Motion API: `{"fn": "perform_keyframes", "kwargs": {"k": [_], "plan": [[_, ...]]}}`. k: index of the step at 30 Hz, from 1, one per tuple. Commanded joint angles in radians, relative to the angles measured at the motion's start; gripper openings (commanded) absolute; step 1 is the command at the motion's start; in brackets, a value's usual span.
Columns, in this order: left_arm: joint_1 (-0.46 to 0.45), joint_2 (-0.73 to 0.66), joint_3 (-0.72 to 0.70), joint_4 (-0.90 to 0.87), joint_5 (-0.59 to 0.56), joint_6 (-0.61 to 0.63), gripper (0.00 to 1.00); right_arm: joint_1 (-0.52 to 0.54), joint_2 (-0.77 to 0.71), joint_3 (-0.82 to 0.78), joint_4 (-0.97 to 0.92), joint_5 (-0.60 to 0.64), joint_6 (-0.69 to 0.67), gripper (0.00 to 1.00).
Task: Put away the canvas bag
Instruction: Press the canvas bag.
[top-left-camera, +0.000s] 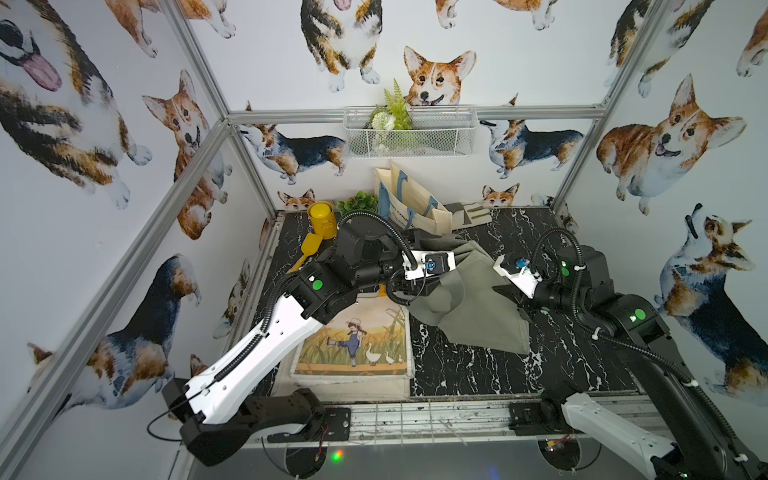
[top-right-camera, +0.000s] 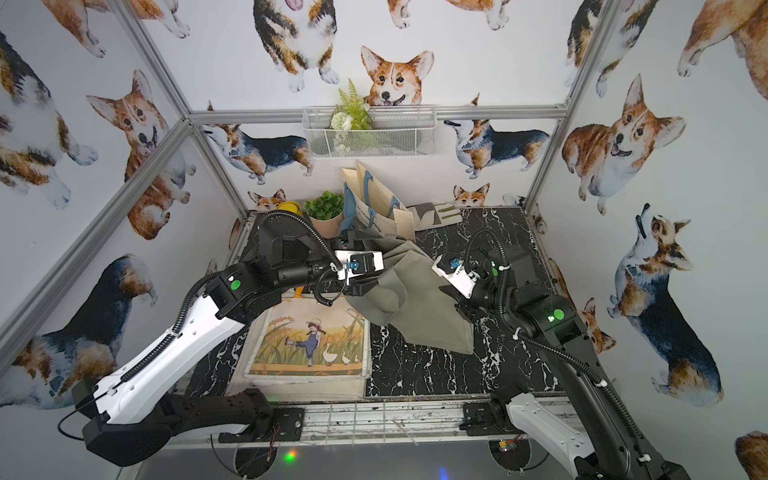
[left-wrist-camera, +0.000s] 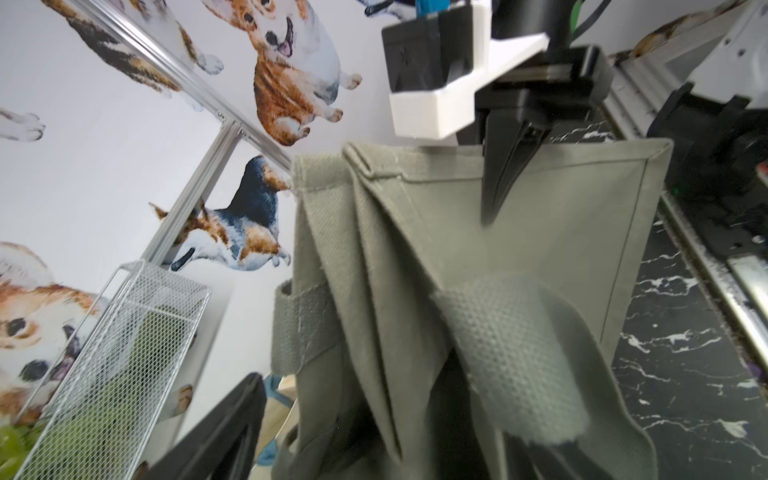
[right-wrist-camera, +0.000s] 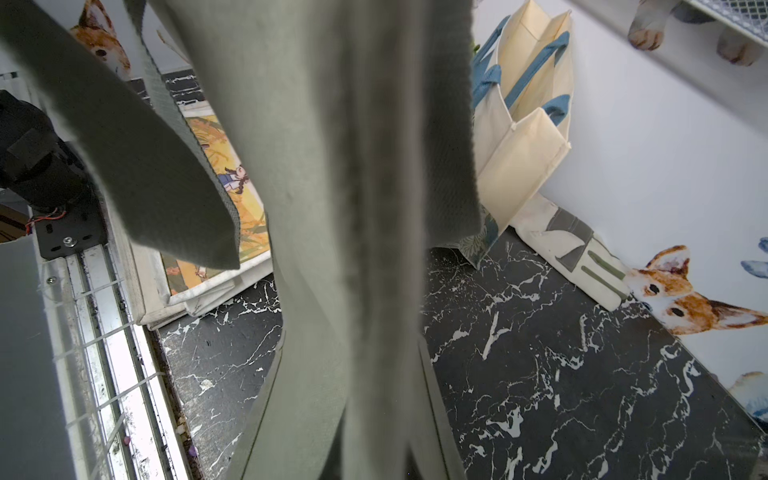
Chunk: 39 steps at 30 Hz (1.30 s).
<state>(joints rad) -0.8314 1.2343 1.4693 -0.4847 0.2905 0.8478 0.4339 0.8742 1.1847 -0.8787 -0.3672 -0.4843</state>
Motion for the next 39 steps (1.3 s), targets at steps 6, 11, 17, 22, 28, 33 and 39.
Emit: {"fn": "perform_keyframes", "kwargs": {"k": [6,11,17,22,28,33,39], "plan": [[0.029,-0.068,-0.157,-0.011,-0.324,0.159,0.86,-0.081,-0.028,-0.009,0.02,-0.045,0.003,0.0],[0.029,-0.089,-0.098,0.058,-0.346,0.132,0.88,-0.081,-0.003,-0.012,-0.011,-0.043,-0.02,0.0],[0.015,-0.02,0.06,-0.03,-0.019,0.025,0.87,-0.081,0.005,-0.012,-0.013,-0.066,-0.031,0.0],[-0.032,0.103,0.197,-0.129,0.107,-0.013,0.88,-0.081,0.008,-0.008,-0.014,-0.086,-0.04,0.0],[-0.032,0.214,0.275,-0.133,0.178,-0.068,0.89,-0.081,-0.004,-0.023,-0.016,-0.094,-0.048,0.0],[-0.032,0.261,0.31,-0.146,0.24,-0.103,0.89,-0.081,-0.017,-0.028,-0.01,-0.081,-0.047,0.0],[0.0,0.213,0.305,-0.118,0.229,-0.112,0.88,-0.081,-0.006,-0.029,-0.028,-0.042,-0.048,0.0]]}}
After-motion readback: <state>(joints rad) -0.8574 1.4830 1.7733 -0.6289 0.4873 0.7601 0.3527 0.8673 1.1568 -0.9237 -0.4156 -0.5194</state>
